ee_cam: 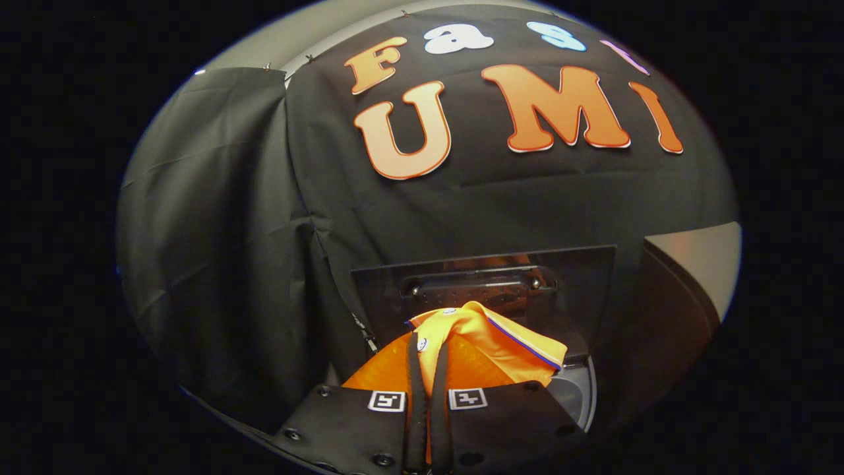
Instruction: Put the clothes into the washing machine and then close the washing machine lid.
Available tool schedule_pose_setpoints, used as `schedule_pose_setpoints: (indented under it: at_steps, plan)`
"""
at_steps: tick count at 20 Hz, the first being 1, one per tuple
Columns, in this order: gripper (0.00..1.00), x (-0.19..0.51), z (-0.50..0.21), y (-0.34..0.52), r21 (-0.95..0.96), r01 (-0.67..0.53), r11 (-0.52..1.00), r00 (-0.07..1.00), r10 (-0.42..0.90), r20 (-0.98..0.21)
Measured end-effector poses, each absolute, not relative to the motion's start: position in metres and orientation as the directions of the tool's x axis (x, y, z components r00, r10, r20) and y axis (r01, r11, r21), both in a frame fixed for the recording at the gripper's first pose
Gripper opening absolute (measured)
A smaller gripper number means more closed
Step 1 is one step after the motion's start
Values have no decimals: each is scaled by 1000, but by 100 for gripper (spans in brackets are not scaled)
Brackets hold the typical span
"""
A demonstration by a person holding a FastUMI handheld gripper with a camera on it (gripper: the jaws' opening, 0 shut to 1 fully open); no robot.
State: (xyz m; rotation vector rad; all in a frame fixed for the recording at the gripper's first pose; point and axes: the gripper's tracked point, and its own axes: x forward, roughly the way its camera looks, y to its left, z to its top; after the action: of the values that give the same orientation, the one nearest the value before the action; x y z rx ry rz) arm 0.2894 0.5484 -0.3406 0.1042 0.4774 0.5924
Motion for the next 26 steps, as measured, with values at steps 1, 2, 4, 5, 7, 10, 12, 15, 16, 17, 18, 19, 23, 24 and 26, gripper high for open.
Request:
schedule_pose_setpoints:
  at_steps: [1, 2, 4, 5, 7, 10, 12, 15, 16, 17, 18, 19, 23, 24, 26]
  plan:
    - [11, 290, -349, 552, 230, -513, 827, 718, 560, -415]
    - [11, 289, -361, 556, 229, -515, 826, 709, 560, -429]
    - [11, 285, -382, 559, 229, -517, 825, 690, 560, -459]
    - [11, 283, -392, 560, 229, -515, 826, 681, 556, -477]
    - [10, 283, -408, 562, 228, -504, 833, 675, 545, -498]
    - [10, 294, -425, 558, 220, -468, 856, 687, 509, -519]
    - [11, 306, -436, 555, 213, -438, 874, 694, 478, -538]
    - [11, 322, -448, 555, 197, -425, 884, 696, 458, -553]
    - [11, 323, -453, 554, 192, -423, 886, 691, 452, -564]
    - [11, 326, -459, 555, 190, -420, 888, 689, 448, -569]
    - [10, 328, -464, 556, 186, -418, 889, 688, 444, -574]
    - [11, 329, -471, 556, 180, -416, 892, 685, 437, -584]
    - [11, 314, -499, 556, 170, -404, 899, 661, 415, -625]
    - [11, 306, -506, 553, 160, -404, 901, 656, 407, -636]
    - [11, 289, -520, 551, 156, -400, 903, 631, 395, -668]
